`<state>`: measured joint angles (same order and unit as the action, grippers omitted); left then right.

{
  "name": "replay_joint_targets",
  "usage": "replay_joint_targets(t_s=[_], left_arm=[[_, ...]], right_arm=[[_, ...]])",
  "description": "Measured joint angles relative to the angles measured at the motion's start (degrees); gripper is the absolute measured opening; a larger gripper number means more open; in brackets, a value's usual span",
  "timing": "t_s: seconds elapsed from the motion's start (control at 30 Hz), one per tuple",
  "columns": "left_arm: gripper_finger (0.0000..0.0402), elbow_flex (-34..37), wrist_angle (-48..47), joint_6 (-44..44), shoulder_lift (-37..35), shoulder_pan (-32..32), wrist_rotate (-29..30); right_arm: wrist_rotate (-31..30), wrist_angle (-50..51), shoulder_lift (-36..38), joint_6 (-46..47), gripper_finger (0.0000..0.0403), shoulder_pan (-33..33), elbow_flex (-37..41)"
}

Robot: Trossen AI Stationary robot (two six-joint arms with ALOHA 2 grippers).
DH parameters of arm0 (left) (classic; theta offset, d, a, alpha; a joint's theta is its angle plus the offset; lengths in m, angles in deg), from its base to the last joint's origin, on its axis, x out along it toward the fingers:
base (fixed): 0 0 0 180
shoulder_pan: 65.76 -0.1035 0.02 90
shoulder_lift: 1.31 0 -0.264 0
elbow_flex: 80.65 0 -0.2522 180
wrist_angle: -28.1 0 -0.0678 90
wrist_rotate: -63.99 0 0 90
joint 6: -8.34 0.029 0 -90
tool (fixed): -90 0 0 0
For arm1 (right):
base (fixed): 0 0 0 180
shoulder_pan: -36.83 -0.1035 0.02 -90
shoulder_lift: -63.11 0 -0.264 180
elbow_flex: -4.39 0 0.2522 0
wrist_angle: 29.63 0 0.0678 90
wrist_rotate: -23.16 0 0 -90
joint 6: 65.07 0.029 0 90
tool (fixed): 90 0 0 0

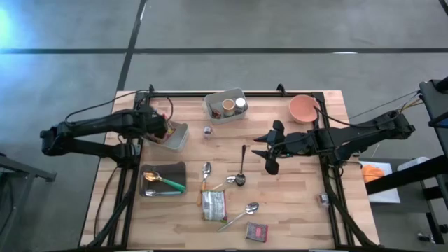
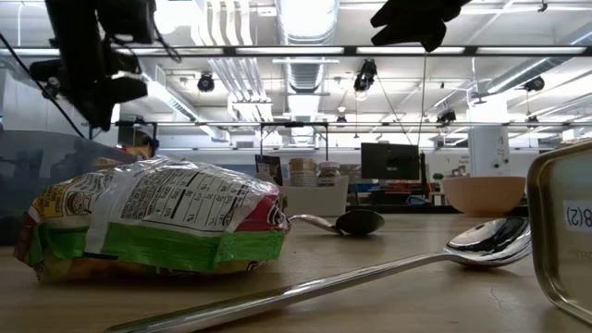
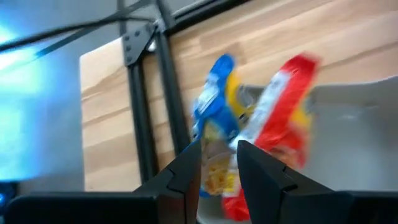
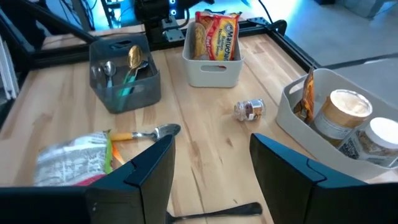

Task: Pick & Place Food Item
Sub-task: Put the right brown spice bottle into the top gray bin

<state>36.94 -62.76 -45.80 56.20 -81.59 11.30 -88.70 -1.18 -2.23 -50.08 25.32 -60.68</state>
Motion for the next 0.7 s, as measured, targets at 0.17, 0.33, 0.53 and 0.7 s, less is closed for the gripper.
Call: replay_joint_targets(t_s=[0.17, 0.33, 0.53, 0.7], left_arm=[[0.0107, -3.94, 6.52, 6.37, -0.04, 2.56, -3.83], [0.0107, -3.67, 18.29, 11.25, -0.04, 7.48, -9.23], [0.0107, 0.17, 35.67, 15.75, -0.02, 11.58, -9.66], [0.0107, 2.04, 46.43, 20.66, -0.02, 11.93, -11.58]], right_arm=[[-0.02, 2.92, -0.06, -2.94, 0.0208, 0.02, 0.0], [0.27, 4.93, -2.01, -5.03, 0.0208, 0.02, 0.02], [9.6, 11.12, -5.55, -2.46, 0.0208, 0.68, -3.44], [9.79, 31.42, -10.07, 9.21, 0.0208, 0.81, -13.72]])
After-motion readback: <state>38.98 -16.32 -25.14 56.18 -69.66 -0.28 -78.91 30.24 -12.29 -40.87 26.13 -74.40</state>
